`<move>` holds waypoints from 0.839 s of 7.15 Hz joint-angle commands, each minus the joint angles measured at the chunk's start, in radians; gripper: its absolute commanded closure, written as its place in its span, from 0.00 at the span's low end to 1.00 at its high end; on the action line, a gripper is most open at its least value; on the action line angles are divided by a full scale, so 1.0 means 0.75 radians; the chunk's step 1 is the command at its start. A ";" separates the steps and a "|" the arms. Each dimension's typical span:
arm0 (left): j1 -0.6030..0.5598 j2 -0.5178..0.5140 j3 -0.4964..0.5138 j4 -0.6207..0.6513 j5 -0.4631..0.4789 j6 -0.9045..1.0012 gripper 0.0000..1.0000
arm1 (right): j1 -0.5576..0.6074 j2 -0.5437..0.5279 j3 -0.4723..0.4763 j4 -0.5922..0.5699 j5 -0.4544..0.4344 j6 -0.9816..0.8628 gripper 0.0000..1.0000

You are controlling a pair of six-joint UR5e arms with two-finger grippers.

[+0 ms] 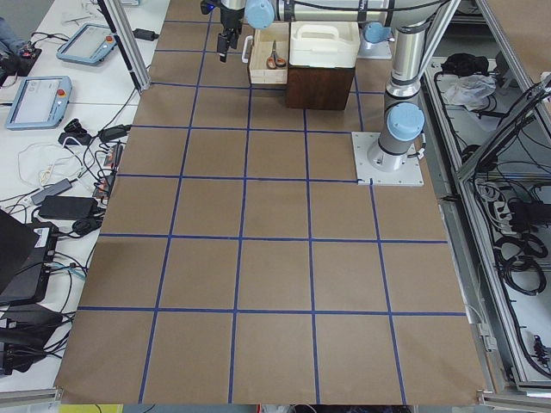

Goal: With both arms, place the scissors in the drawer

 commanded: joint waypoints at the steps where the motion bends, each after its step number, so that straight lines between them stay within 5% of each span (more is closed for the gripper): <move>1: 0.097 0.132 0.019 -0.229 -0.067 -0.014 0.00 | 0.001 0.000 0.005 0.000 -0.003 -0.006 0.00; 3: 0.091 0.273 -0.113 -0.260 -0.104 0.077 0.08 | 0.001 0.000 0.005 0.000 -0.003 -0.008 0.00; 5: 0.114 0.329 -0.322 0.177 -0.102 0.100 0.01 | 0.003 0.000 0.005 0.000 0.005 -0.006 0.00; 6: 0.126 0.315 -0.280 0.163 -0.088 0.088 0.00 | 0.003 0.000 0.005 0.008 0.007 -0.006 0.00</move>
